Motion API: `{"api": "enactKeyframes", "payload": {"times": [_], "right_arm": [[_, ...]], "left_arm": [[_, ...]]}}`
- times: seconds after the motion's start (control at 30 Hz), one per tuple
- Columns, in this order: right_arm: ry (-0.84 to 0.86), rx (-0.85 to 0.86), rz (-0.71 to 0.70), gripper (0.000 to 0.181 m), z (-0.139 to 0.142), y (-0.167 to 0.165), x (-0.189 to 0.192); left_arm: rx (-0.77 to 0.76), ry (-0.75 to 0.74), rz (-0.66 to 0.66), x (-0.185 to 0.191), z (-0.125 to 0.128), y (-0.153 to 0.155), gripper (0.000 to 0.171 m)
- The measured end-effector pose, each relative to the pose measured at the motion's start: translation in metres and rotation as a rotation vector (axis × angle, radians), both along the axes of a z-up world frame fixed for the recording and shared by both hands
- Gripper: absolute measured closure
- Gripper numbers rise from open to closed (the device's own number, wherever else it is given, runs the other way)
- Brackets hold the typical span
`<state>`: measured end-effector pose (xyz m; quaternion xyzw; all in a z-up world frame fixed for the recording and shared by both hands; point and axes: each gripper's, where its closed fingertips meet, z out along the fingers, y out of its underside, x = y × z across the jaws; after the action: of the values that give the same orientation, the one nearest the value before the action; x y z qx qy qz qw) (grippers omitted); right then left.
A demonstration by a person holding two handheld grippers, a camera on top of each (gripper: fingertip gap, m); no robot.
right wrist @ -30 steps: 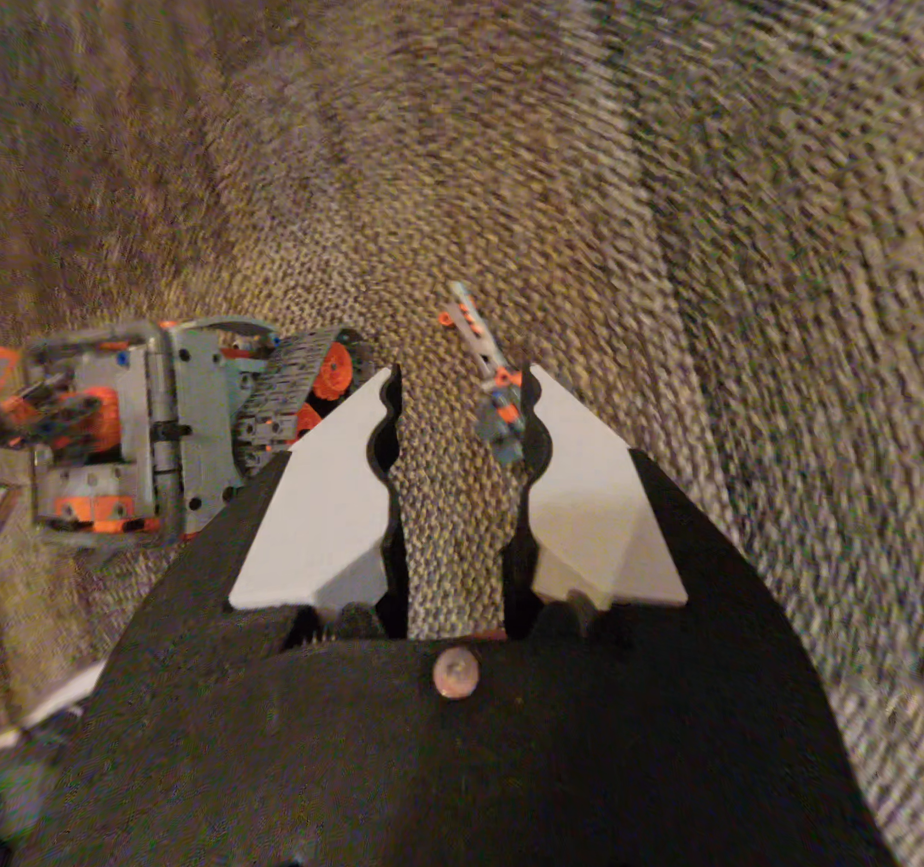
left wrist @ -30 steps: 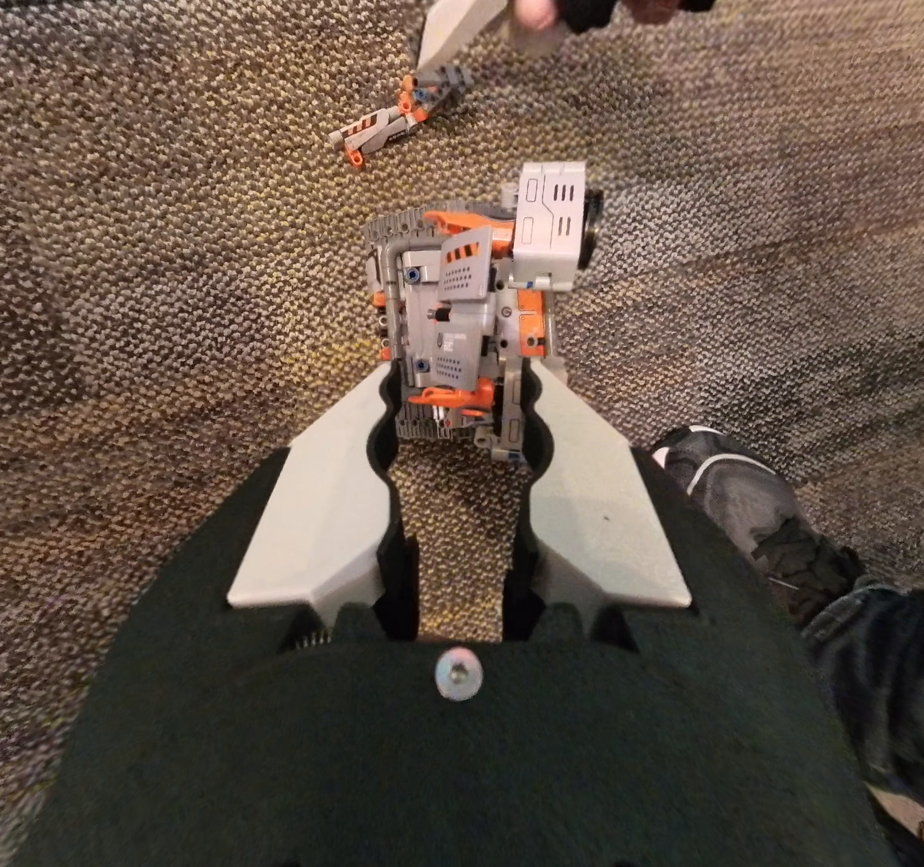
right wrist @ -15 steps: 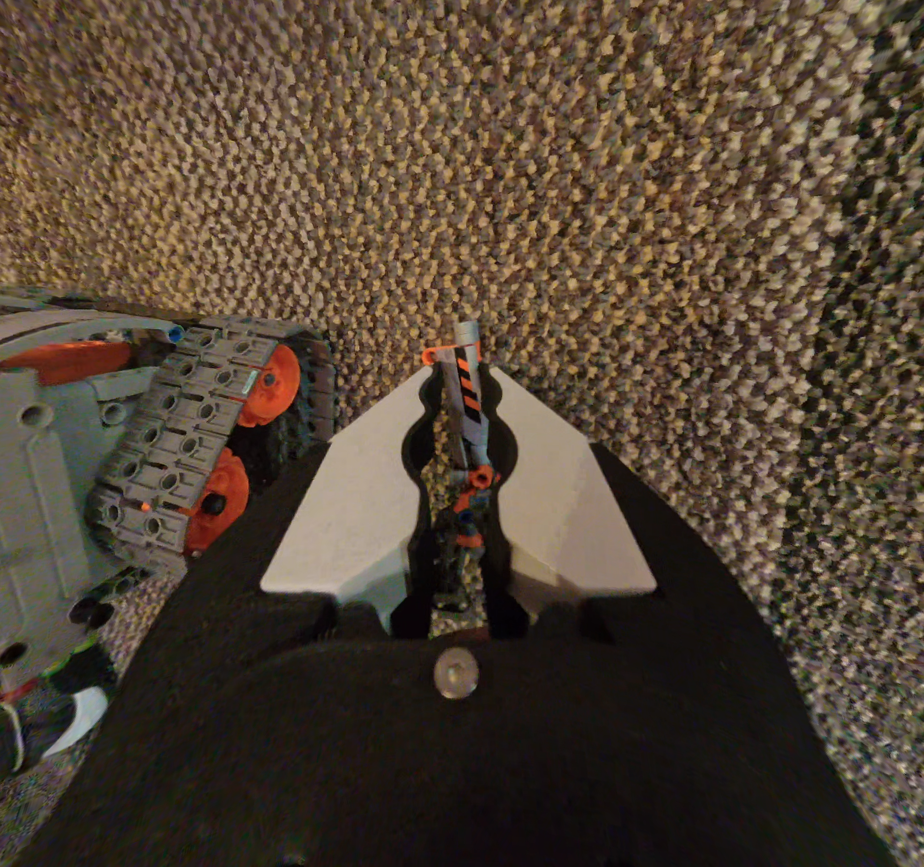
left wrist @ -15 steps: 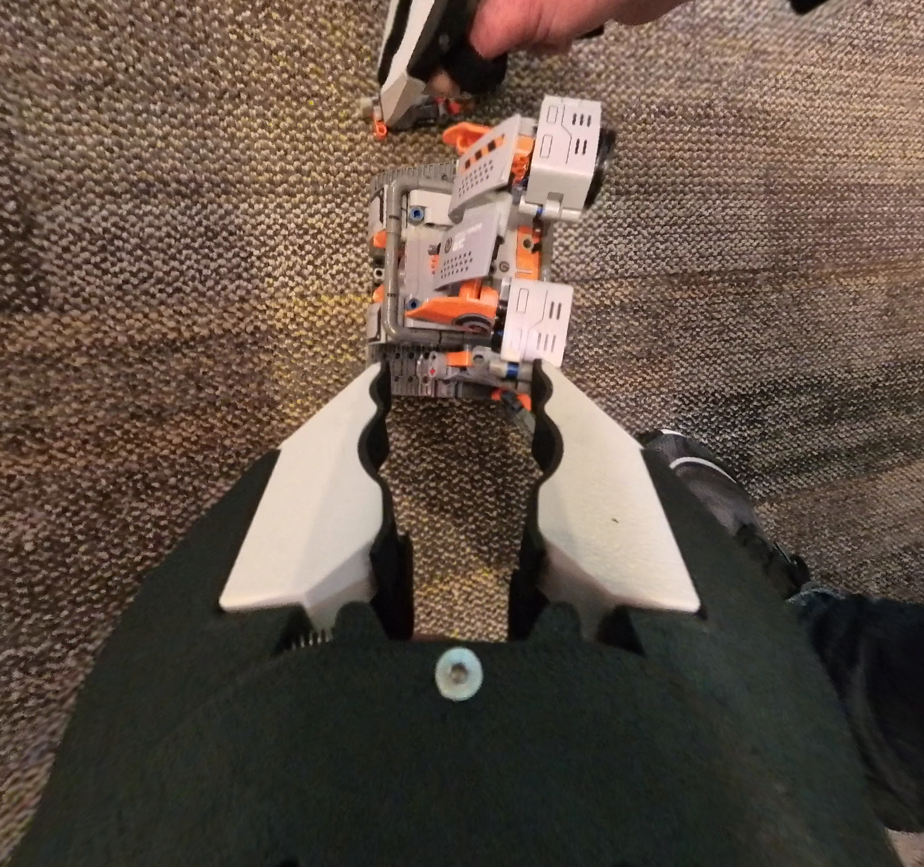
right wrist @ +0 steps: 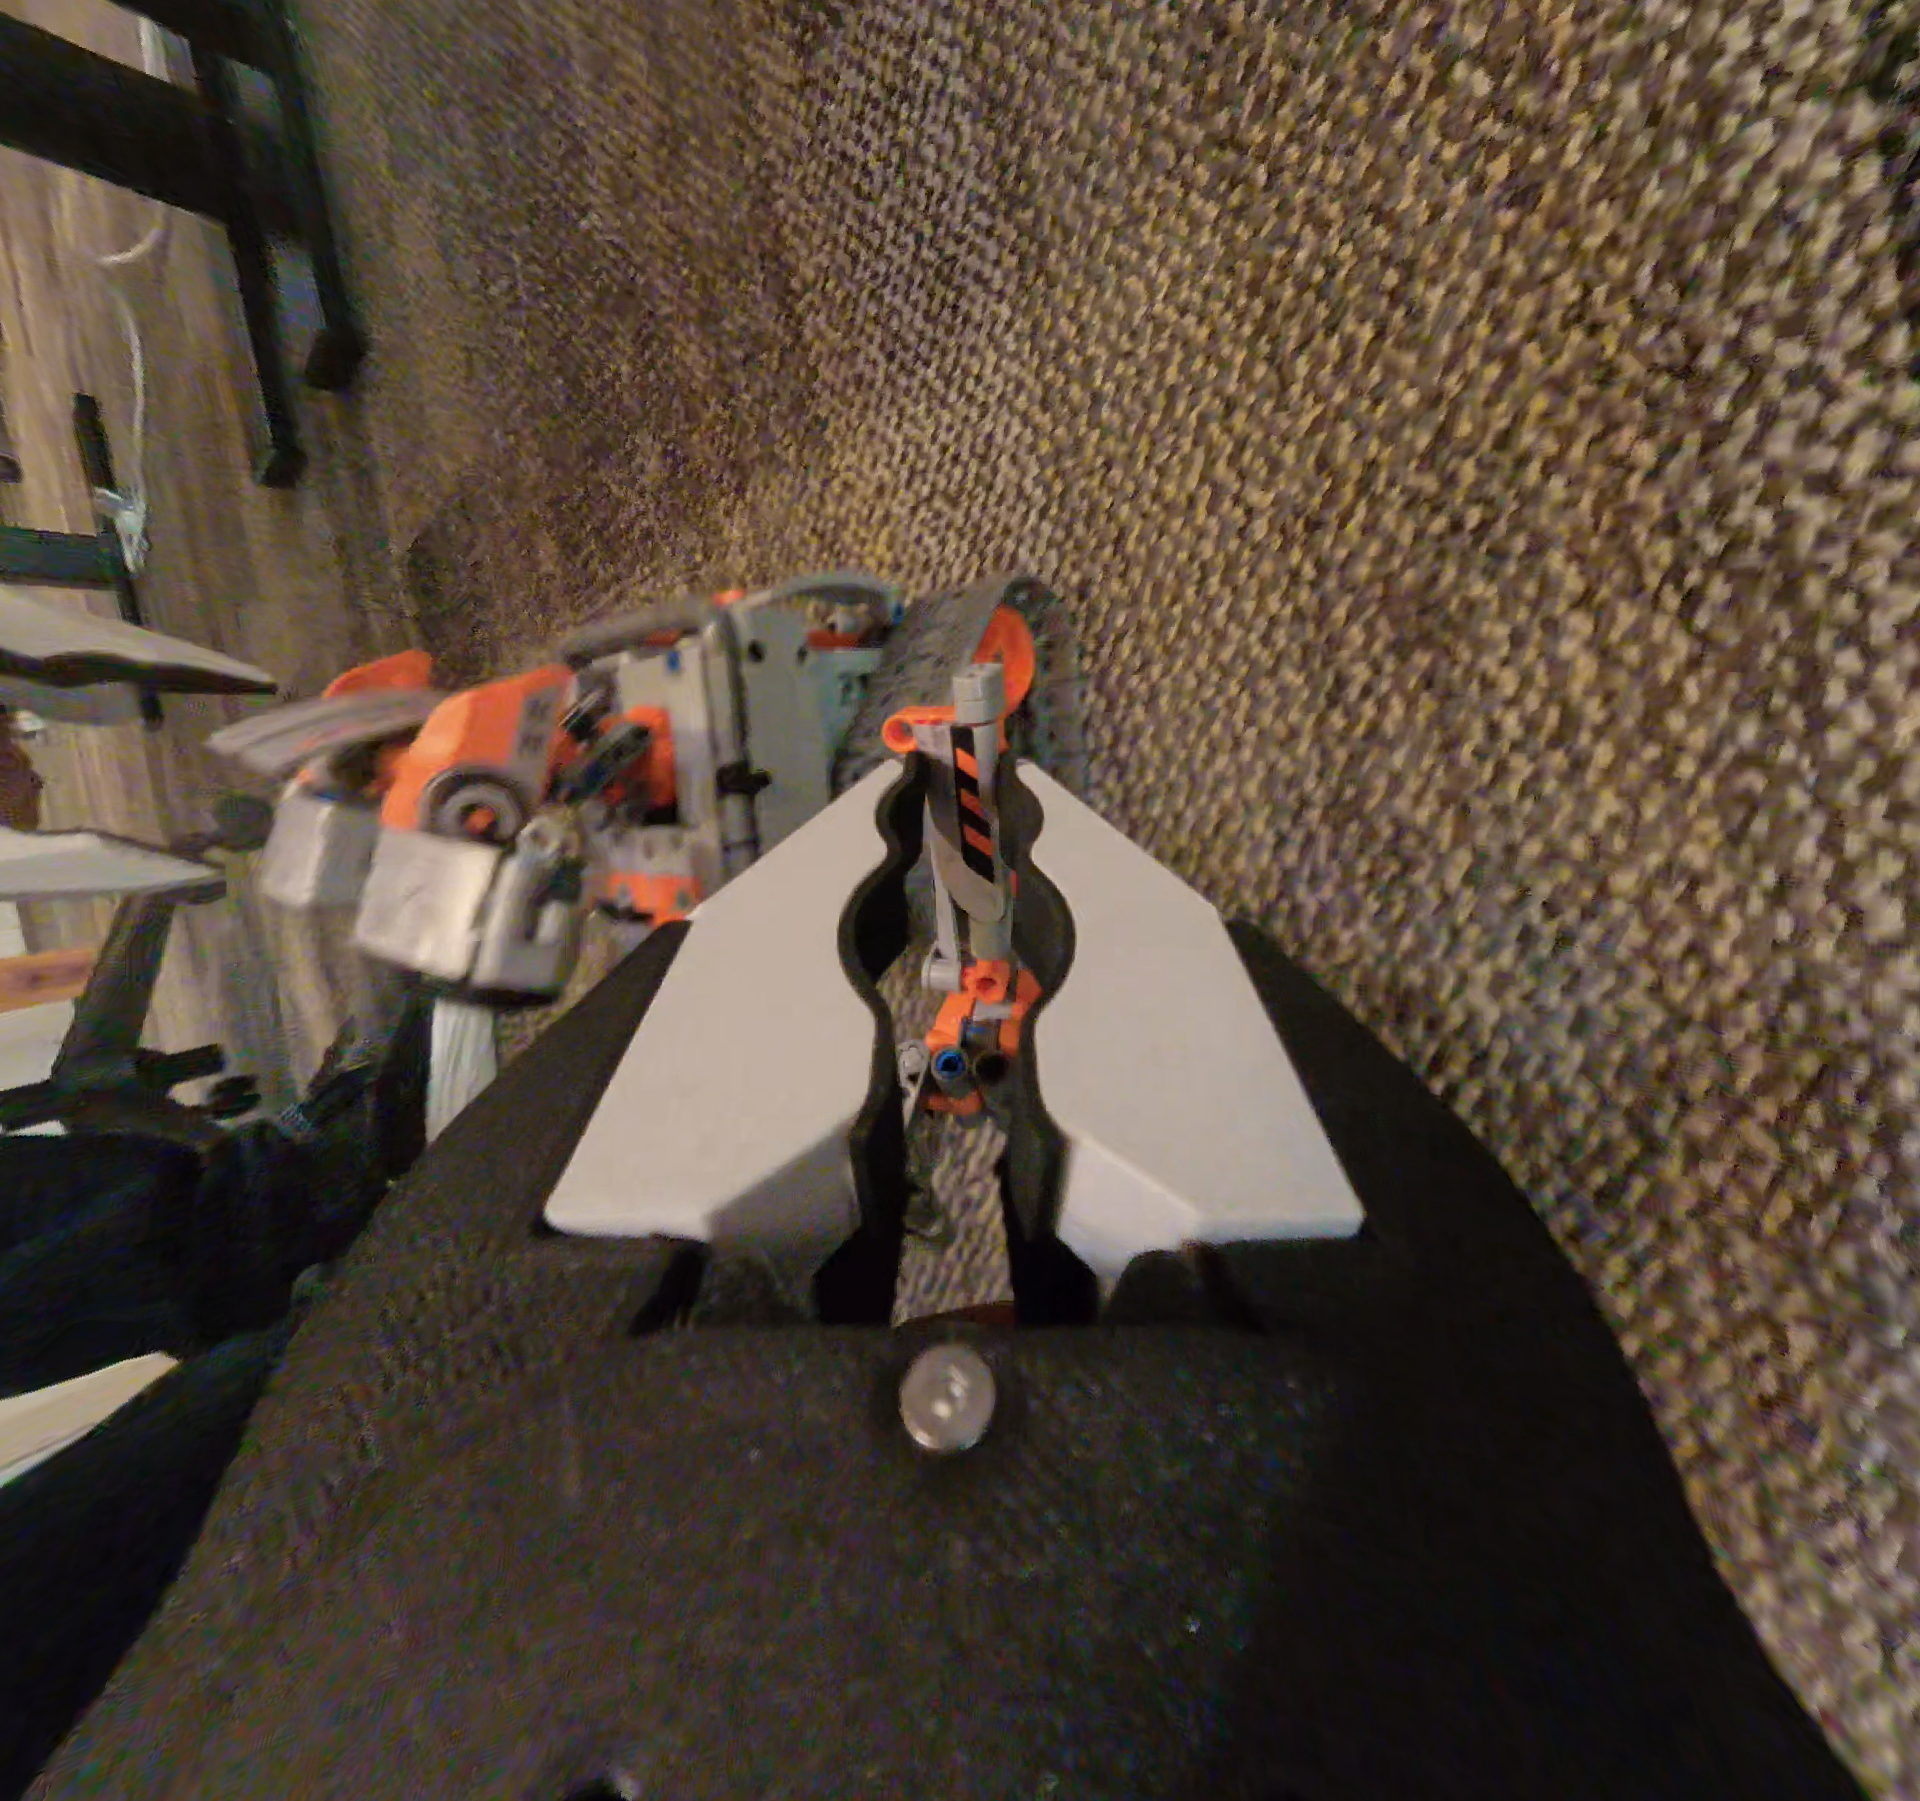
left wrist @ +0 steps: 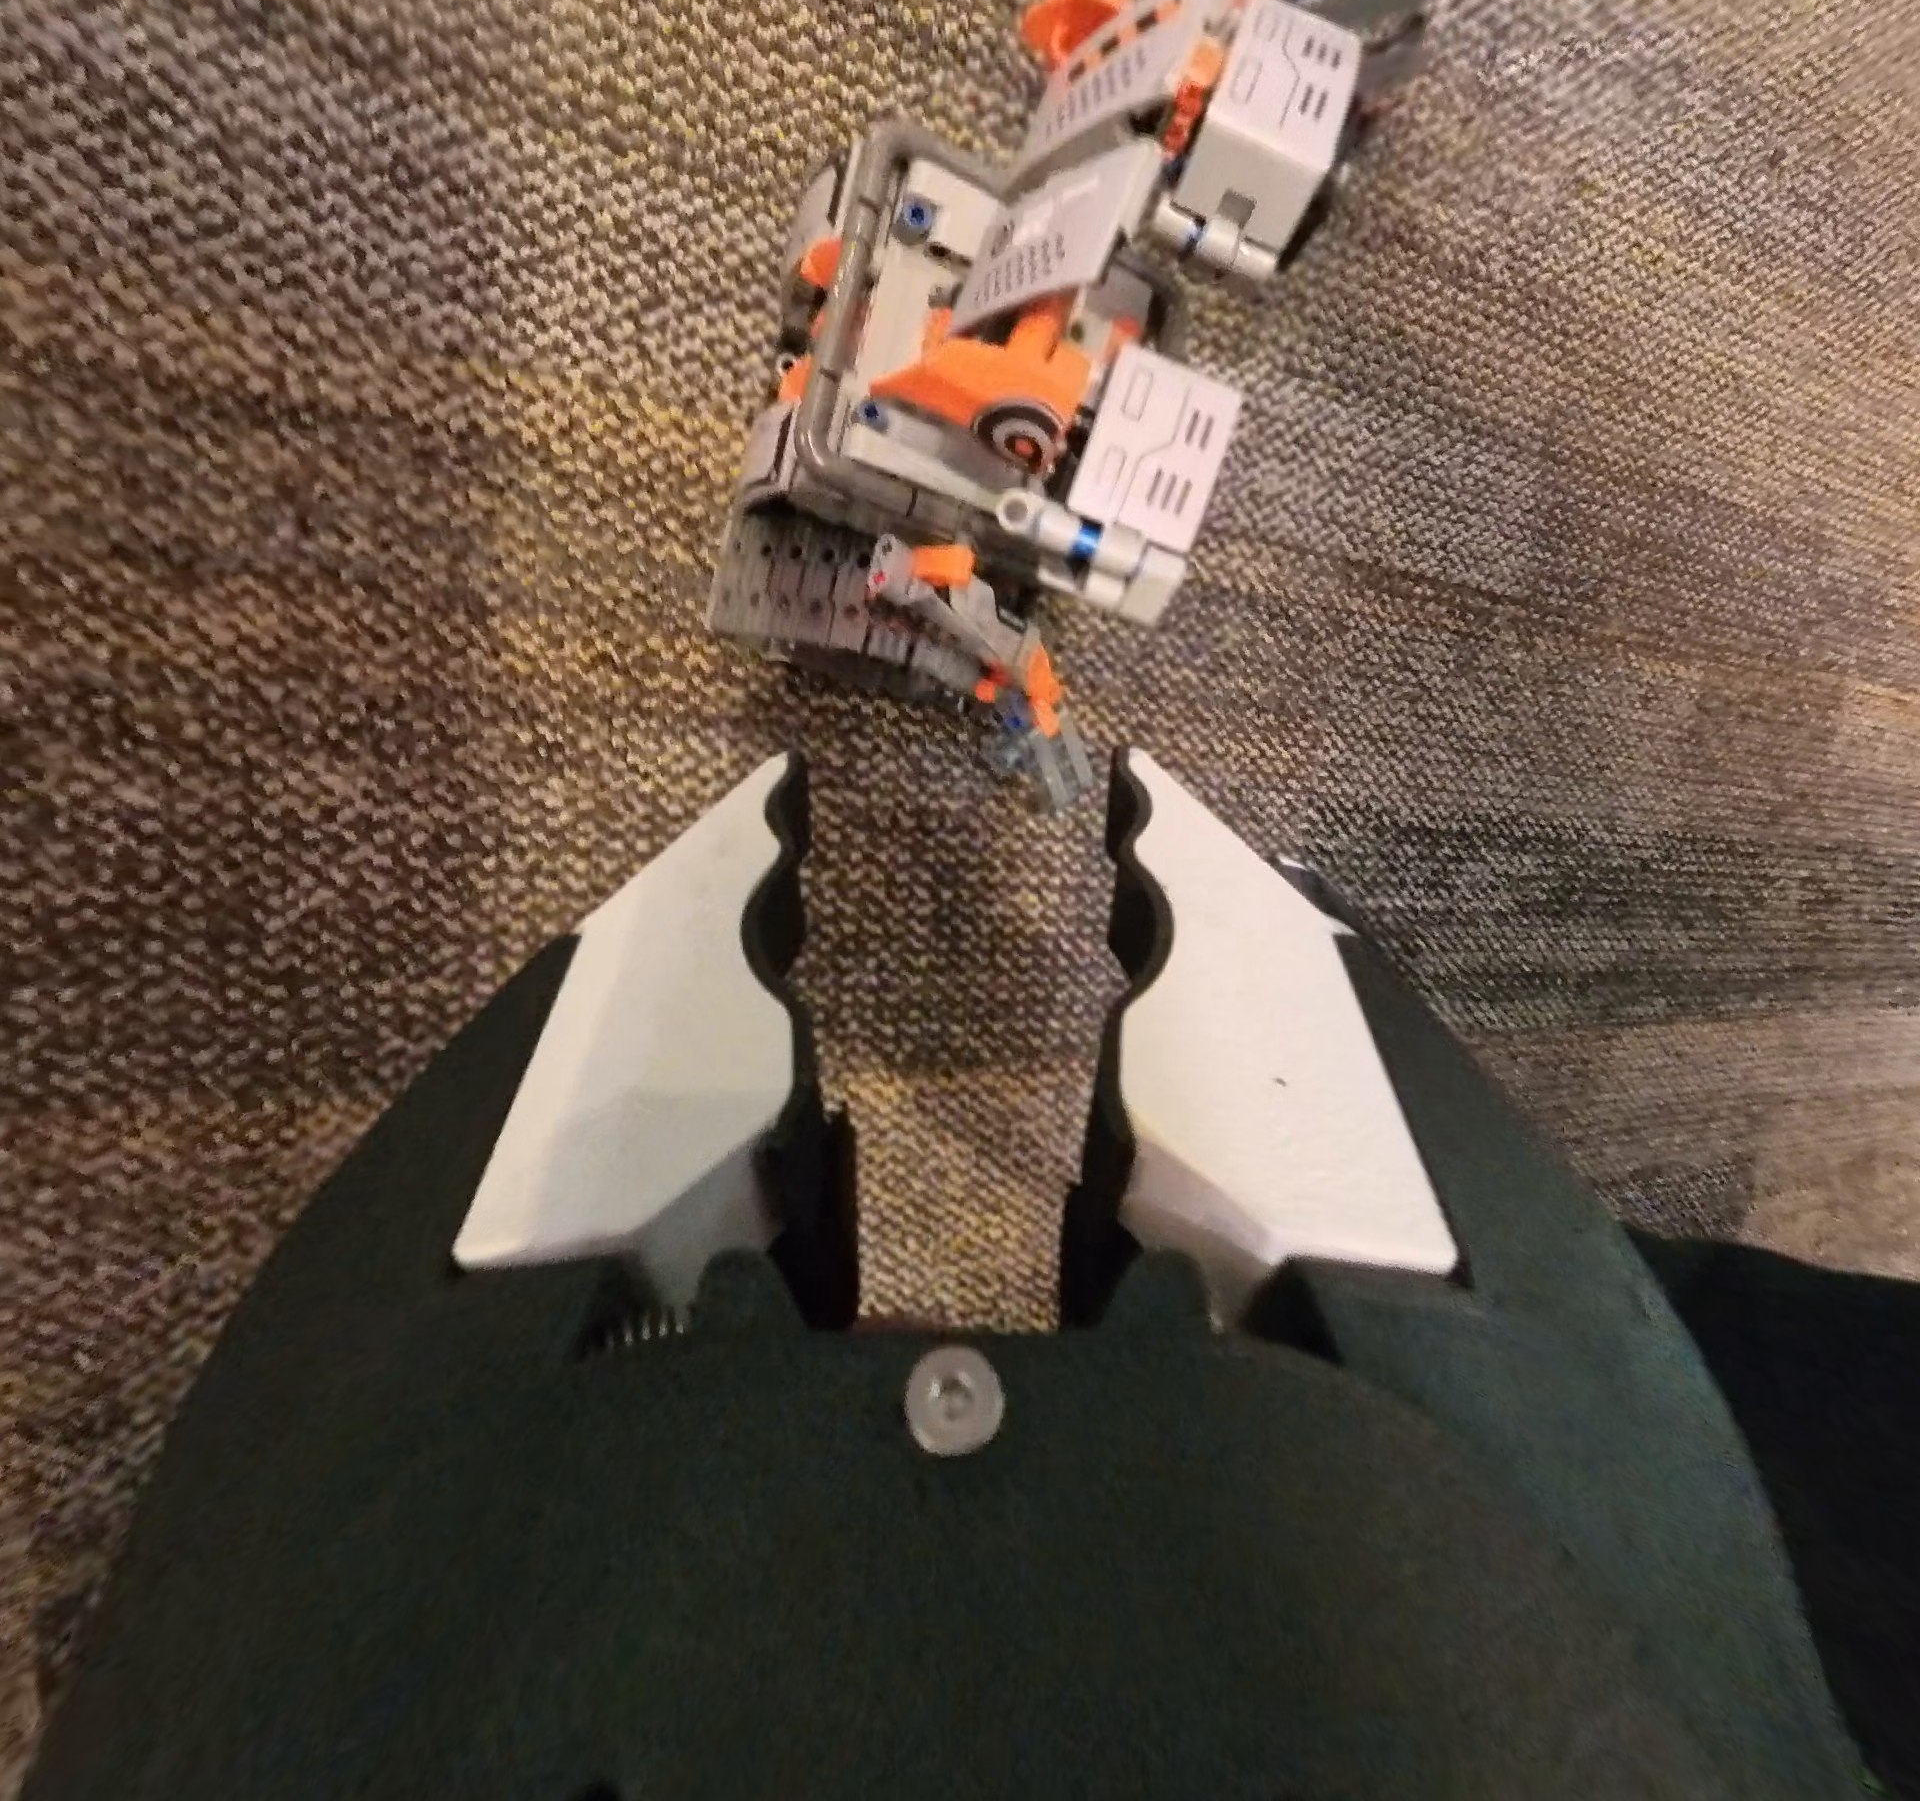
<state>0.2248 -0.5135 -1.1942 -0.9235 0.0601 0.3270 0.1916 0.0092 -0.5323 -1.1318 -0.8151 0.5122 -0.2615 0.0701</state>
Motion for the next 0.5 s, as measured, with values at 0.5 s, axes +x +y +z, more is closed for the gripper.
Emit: {"api": "enactKeyframes", "payload": {"times": [0.5], "right_arm": [[0.090,-0.035,-0.085,0.170,0.189,-0.055,-0.019]], "left_arm": [[-0.101,0.058,0.166,-0.012,0.112,-0.018,0.120]]}}
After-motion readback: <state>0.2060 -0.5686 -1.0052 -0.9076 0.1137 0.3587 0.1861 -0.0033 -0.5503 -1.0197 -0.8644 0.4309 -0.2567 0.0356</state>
